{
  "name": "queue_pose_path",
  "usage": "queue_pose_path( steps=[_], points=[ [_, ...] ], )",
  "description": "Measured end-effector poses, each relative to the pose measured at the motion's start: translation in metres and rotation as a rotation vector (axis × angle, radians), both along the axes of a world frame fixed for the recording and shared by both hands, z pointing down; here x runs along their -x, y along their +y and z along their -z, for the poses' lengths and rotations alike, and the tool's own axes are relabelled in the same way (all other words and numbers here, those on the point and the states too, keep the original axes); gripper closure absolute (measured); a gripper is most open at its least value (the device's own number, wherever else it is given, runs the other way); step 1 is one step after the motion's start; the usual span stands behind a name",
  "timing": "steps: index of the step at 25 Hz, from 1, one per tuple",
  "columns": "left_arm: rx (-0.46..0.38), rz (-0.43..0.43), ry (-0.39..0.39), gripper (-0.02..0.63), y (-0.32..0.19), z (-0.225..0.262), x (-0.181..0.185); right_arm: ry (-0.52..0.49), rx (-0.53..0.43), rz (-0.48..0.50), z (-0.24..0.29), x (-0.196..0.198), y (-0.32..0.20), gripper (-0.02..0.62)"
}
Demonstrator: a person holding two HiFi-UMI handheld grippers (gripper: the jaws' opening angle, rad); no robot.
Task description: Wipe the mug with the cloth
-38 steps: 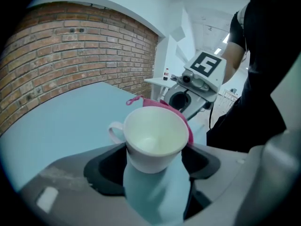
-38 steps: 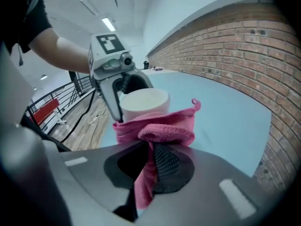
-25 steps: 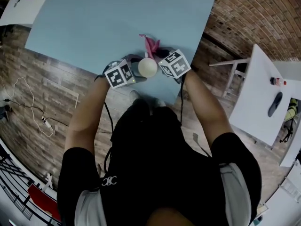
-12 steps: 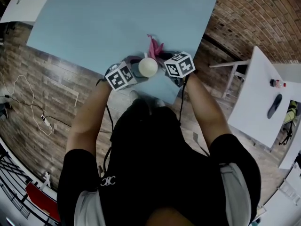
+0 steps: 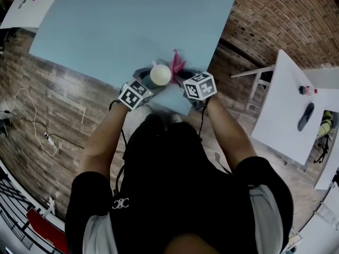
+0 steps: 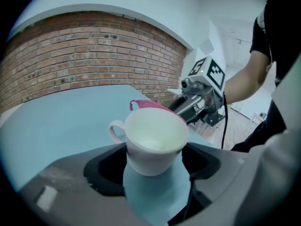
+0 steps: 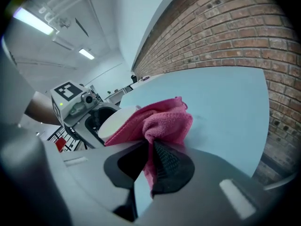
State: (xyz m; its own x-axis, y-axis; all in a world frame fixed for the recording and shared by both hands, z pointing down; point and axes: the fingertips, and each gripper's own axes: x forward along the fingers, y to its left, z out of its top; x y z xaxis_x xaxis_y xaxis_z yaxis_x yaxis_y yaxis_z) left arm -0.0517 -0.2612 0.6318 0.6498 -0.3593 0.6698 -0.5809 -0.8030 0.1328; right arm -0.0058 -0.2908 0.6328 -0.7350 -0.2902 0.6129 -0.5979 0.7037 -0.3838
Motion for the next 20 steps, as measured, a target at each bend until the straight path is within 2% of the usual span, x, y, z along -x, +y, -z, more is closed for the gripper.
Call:
queue_pose_path(
  steps=[5,11,16,18,20],
  points=[
    [-0.003,0.151,0.016,0.221,-0.004,0.003,-0.004,0.035,-0.041,0.067,0.002,-0.003,0.016,0.558],
    [0.007,0.267,0.01,0.221,-0.006,0.0,-0.007,0.049,-0.056,0.124,-0.001,-0.002,0.037,0.558],
    [-0.003,0.386,0.024,0.226,-0.003,-0.001,-0.012,0.052,-0.073,0.109,-0.003,-0.009,0.036,0.558],
    [-0.022,0.388,0.006,0.232,-0.001,-0.002,-0.013,0.059,-0.08,0.108,-0.003,-0.011,0.033,0.558],
    [-0.065,0.332,-0.07,0.228,0.005,-0.007,-0.013,0.069,-0.093,0.105,-0.003,-0.013,0.029,0.558]
  ],
)
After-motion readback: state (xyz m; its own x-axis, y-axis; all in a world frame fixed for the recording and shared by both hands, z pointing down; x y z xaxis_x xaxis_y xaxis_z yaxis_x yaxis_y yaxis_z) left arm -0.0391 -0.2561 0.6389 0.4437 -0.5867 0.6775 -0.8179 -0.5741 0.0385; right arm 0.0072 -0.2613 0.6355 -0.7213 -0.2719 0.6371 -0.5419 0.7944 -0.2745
